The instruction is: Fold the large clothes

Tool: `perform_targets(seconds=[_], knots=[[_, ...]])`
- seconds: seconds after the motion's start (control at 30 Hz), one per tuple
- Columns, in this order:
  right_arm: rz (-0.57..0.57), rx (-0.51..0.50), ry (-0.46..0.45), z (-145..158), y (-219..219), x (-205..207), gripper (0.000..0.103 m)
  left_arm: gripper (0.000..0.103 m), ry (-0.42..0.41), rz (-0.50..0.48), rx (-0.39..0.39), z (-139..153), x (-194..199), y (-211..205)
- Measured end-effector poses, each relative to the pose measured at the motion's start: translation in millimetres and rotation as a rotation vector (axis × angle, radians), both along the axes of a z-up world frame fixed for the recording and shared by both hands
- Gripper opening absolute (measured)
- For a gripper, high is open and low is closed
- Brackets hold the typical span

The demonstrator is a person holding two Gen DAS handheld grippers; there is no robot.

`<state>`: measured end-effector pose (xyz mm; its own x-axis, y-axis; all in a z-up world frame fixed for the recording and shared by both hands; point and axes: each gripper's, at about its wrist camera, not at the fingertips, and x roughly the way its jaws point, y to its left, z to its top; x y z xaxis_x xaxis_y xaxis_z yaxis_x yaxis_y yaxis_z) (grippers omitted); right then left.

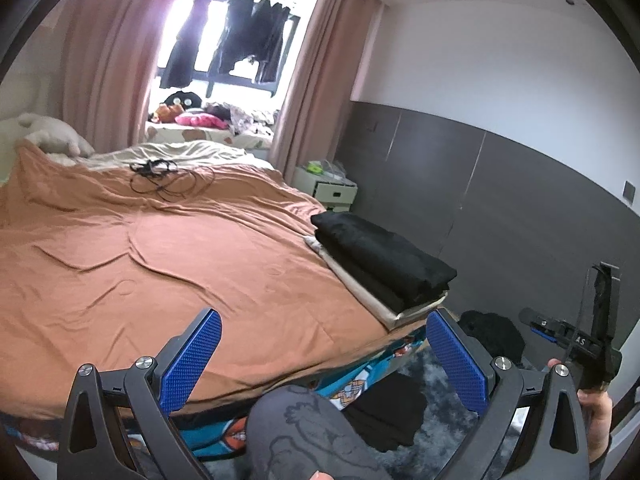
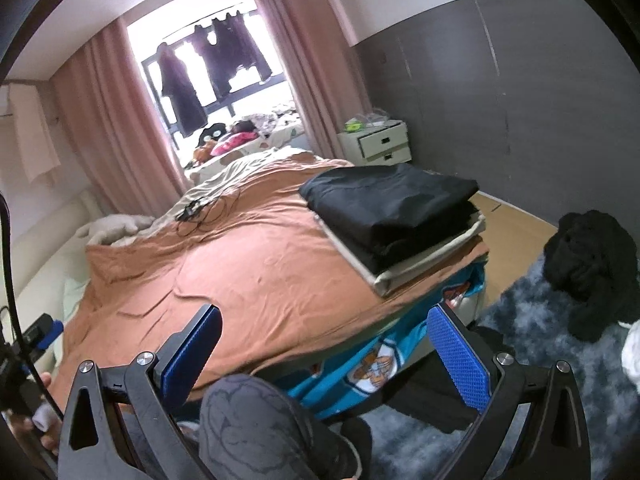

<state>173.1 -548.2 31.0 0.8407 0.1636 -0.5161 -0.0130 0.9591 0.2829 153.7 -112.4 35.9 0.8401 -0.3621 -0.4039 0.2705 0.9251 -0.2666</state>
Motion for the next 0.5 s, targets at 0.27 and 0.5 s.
perform_targets(seconds=[0.27, 0.5], knots=[[0.050, -0.042, -0.027, -1, 25, -34, 0.103, 0.103, -0.032, 0.061, 0.008, -8, -55, 21], [0.093, -0.101, -0.056, -4, 50, -56, 0.103, 0.103, -0.067, 0.141, 0.041, -19, -95, 40]])
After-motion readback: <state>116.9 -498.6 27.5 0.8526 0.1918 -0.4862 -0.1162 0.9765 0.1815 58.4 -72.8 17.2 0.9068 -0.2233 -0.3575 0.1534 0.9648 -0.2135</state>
